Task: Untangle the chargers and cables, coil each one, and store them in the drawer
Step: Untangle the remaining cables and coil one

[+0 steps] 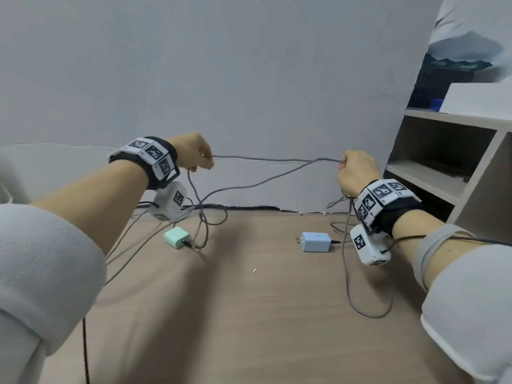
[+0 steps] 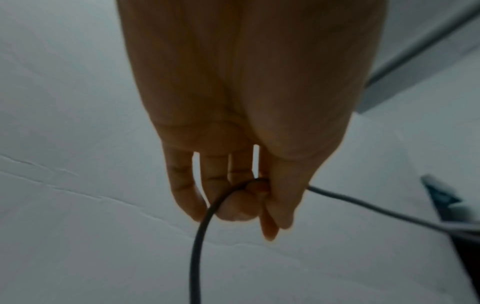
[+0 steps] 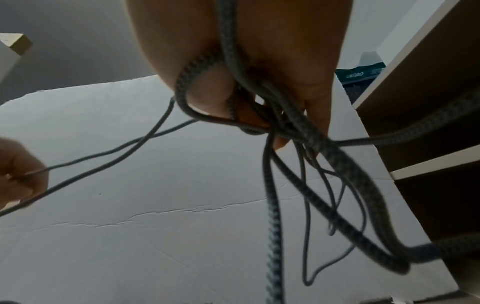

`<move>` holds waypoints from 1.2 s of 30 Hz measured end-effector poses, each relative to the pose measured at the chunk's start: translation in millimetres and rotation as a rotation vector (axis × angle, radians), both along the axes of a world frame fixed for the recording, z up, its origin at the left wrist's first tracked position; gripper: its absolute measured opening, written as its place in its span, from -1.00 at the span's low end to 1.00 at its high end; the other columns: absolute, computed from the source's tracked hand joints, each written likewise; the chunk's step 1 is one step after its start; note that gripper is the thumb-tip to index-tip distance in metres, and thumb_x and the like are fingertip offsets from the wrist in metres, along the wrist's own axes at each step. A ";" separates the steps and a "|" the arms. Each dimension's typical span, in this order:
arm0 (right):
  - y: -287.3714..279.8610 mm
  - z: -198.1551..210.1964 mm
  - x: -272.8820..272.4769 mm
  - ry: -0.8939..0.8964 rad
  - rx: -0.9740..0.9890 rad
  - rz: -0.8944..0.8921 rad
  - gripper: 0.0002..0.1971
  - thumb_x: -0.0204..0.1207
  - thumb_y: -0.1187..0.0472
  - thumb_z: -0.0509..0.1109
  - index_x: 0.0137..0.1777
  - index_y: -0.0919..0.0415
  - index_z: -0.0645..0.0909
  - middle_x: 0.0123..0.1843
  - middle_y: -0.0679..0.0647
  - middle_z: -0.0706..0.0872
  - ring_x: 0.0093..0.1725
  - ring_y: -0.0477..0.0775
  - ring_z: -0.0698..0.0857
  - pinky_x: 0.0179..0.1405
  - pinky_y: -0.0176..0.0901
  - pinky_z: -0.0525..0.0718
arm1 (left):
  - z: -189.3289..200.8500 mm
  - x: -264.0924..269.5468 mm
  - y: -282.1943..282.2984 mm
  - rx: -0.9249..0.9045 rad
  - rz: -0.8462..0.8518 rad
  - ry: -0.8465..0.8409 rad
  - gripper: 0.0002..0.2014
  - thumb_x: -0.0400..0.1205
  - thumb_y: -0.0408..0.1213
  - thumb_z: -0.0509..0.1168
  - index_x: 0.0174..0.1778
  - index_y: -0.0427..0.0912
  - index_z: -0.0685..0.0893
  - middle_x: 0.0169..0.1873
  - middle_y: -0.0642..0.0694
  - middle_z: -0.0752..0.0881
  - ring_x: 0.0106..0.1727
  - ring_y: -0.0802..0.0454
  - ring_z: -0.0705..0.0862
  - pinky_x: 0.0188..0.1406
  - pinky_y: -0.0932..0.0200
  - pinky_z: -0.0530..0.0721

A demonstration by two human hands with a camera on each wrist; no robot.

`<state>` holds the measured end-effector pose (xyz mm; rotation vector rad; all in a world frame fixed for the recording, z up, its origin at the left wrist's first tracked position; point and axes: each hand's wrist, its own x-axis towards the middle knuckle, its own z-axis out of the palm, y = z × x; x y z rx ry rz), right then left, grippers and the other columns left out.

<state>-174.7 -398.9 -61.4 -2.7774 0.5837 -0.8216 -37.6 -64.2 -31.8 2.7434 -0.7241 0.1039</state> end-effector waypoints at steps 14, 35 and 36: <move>22.2 -11.7 3.8 0.217 0.119 -0.036 -0.57 0.54 0.42 0.20 0.43 0.37 0.38 0.50 0.42 0.39 0.49 0.48 0.37 0.42 0.20 0.45 | 19.1 4.1 -3.5 -1.201 -0.246 0.233 -0.72 0.83 -0.23 0.17 0.02 -0.35 0.70 -0.02 -0.38 0.77 -0.02 -0.21 0.84 0.06 0.03 0.81; 26.3 -11.1 -11.7 0.236 0.274 0.228 -0.77 0.61 0.50 0.07 0.13 0.22 0.40 0.13 0.12 0.60 0.12 0.21 0.54 0.08 -0.10 0.46 | -15.5 -8.2 -82.1 -0.609 -0.051 0.170 -0.71 0.83 -0.05 0.13 0.18 -0.18 0.62 -0.06 -0.17 0.61 -0.08 -0.26 0.71 0.07 -0.13 0.79; 25.2 -12.1 -13.9 0.247 0.281 0.242 -0.76 0.62 0.50 0.06 0.12 0.21 0.42 0.03 0.07 0.58 0.04 0.18 0.53 0.01 -0.12 0.44 | -20.8 -13.0 -90.1 -0.513 0.055 0.163 -0.58 0.83 0.06 0.05 0.15 -0.21 0.63 -0.12 -0.20 0.66 -0.12 -0.28 0.73 0.04 -0.14 0.80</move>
